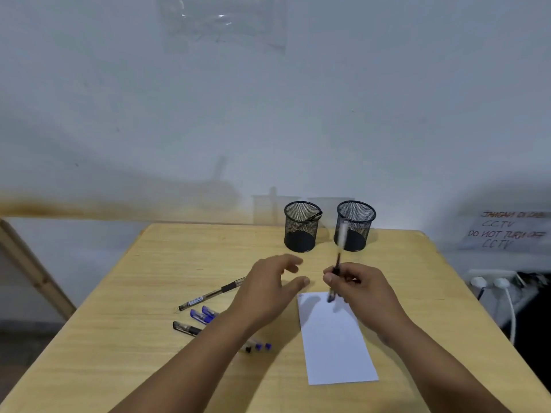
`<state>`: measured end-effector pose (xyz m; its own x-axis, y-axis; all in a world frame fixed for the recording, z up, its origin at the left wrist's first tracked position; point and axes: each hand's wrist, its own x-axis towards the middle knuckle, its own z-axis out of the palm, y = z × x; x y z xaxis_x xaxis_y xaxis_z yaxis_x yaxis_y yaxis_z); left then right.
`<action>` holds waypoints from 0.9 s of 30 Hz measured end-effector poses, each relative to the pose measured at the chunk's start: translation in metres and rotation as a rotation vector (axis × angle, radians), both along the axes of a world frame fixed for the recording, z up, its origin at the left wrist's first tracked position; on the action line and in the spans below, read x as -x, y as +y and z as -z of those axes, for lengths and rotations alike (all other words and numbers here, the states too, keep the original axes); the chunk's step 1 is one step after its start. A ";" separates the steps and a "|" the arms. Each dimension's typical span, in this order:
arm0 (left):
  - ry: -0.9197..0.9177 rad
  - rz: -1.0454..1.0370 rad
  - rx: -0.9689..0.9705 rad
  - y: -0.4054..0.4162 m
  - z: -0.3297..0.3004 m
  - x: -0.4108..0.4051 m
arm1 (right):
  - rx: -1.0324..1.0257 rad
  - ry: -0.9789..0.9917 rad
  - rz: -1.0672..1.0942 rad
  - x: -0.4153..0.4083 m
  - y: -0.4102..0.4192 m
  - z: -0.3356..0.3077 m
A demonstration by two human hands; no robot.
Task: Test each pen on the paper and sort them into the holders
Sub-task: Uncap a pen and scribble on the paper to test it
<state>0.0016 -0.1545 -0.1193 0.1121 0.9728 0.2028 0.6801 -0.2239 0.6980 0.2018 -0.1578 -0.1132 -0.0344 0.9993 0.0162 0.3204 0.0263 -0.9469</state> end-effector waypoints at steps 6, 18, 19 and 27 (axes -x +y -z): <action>-0.117 0.094 0.094 -0.009 0.007 -0.014 | 0.026 0.223 0.044 0.005 -0.011 -0.001; -0.031 0.271 0.055 -0.012 0.010 -0.010 | -0.005 0.275 0.015 0.009 -0.024 0.015; -0.035 0.264 0.080 -0.012 0.010 -0.009 | -0.017 0.269 0.026 0.009 -0.024 0.016; -0.198 -0.028 0.212 -0.002 0.020 0.029 | 0.003 0.401 0.130 -0.012 -0.016 0.015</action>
<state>-0.0270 -0.1567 -0.1395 0.0631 0.9980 0.0104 0.5302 -0.0423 0.8468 0.2137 -0.1743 -0.1283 0.1001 0.9950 -0.0004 -0.0728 0.0070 -0.9973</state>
